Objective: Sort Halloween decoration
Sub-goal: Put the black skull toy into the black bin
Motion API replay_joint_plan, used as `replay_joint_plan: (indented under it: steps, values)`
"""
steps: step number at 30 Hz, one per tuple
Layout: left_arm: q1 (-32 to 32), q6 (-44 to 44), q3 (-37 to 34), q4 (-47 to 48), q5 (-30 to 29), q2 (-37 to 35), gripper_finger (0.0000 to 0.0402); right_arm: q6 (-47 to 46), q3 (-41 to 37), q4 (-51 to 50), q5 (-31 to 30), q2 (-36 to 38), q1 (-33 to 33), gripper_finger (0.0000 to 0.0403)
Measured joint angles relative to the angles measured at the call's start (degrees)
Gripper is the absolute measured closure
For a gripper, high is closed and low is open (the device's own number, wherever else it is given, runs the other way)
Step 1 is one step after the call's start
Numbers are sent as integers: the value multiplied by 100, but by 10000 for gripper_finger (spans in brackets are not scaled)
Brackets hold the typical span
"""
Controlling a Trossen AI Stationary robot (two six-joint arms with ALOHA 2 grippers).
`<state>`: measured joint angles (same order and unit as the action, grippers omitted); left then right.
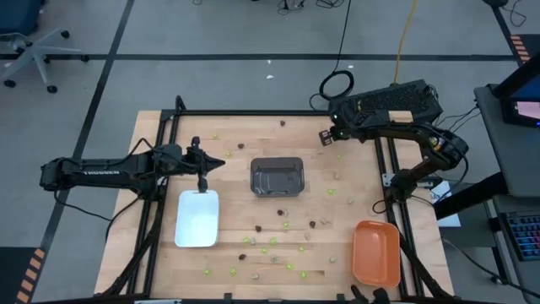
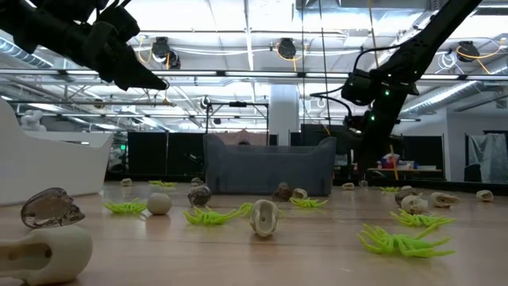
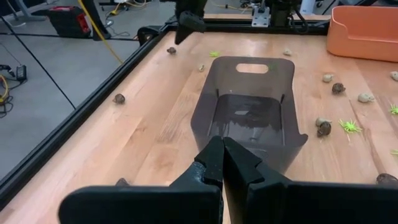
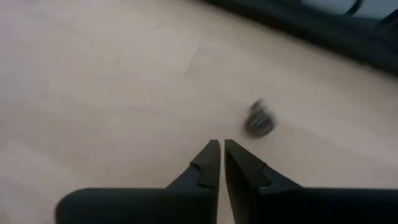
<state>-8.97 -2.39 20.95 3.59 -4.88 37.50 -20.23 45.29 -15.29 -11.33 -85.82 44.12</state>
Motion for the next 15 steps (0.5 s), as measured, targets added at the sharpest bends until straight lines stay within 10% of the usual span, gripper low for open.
replay_joint_plan:
  steps: [15]
  values:
    - [0,40,0,-11,-200,0,401,-259,134,106,-374,-502,236,182]
